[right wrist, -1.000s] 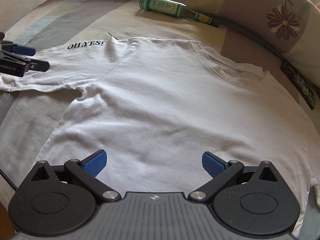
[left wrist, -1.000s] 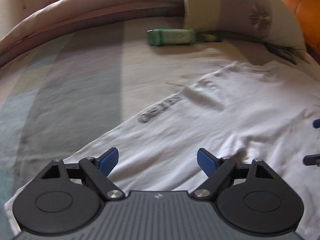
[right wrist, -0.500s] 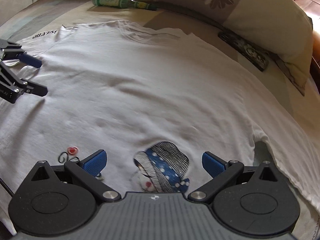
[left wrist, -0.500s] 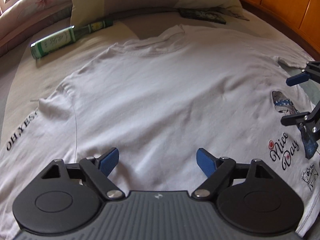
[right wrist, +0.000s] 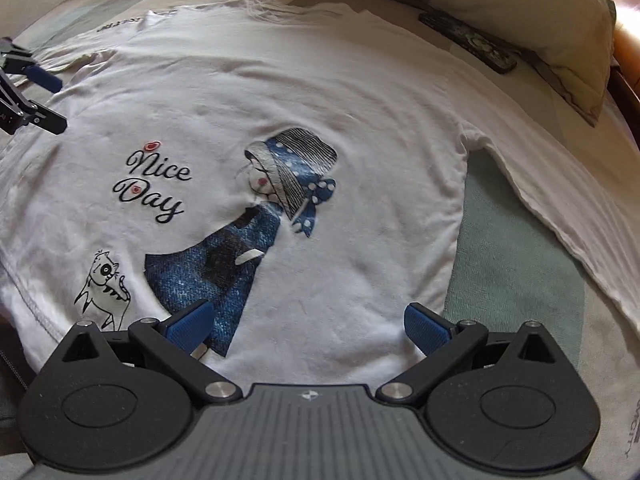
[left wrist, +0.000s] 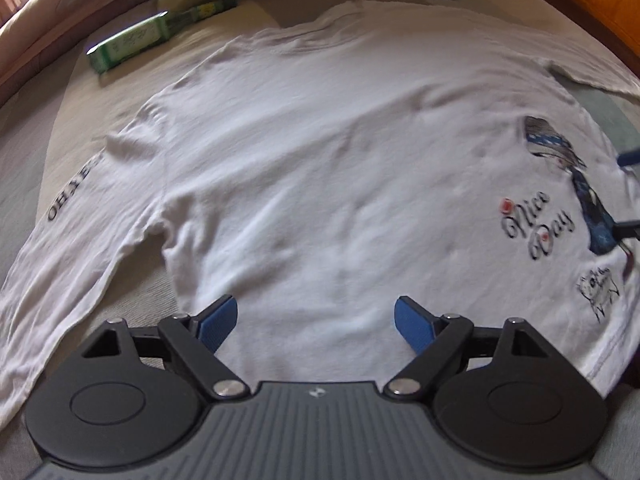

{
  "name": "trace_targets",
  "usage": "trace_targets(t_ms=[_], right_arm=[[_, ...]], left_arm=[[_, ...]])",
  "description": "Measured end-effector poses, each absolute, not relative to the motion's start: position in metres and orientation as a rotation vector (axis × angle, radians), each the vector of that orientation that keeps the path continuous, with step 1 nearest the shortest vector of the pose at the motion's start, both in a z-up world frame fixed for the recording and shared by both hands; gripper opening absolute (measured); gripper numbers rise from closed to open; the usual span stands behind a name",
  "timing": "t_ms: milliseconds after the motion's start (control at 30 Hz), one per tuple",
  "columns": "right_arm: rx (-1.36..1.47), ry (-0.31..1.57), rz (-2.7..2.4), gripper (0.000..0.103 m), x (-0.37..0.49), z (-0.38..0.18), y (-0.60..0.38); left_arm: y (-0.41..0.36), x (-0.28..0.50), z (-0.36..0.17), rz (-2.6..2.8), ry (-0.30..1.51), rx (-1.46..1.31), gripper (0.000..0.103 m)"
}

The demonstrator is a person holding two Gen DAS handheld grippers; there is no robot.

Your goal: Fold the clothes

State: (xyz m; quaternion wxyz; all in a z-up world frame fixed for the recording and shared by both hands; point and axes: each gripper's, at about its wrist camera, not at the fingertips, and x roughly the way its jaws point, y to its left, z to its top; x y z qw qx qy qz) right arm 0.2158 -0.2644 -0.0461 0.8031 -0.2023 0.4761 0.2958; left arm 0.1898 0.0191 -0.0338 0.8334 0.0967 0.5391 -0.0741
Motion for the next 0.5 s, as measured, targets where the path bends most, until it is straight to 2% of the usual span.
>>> trace_targets(t_ms=[267,400,500], right_arm=[[-0.572,0.895,0.942,0.103,0.184,-0.049,-0.22],[-0.594,0.851,0.995,0.103,0.161,-0.054,-0.231],[-0.57,0.908,0.987,0.103,0.164,-0.051,-0.244]], left_arm=[[-0.061,0.139,-0.045,-0.56,1.047,0.423,0.085],[-0.047,0.106,-0.054,-0.6,1.057,0.427,0.088],[-0.035,0.086,-0.054,-0.604,1.105,0.471,0.089]])
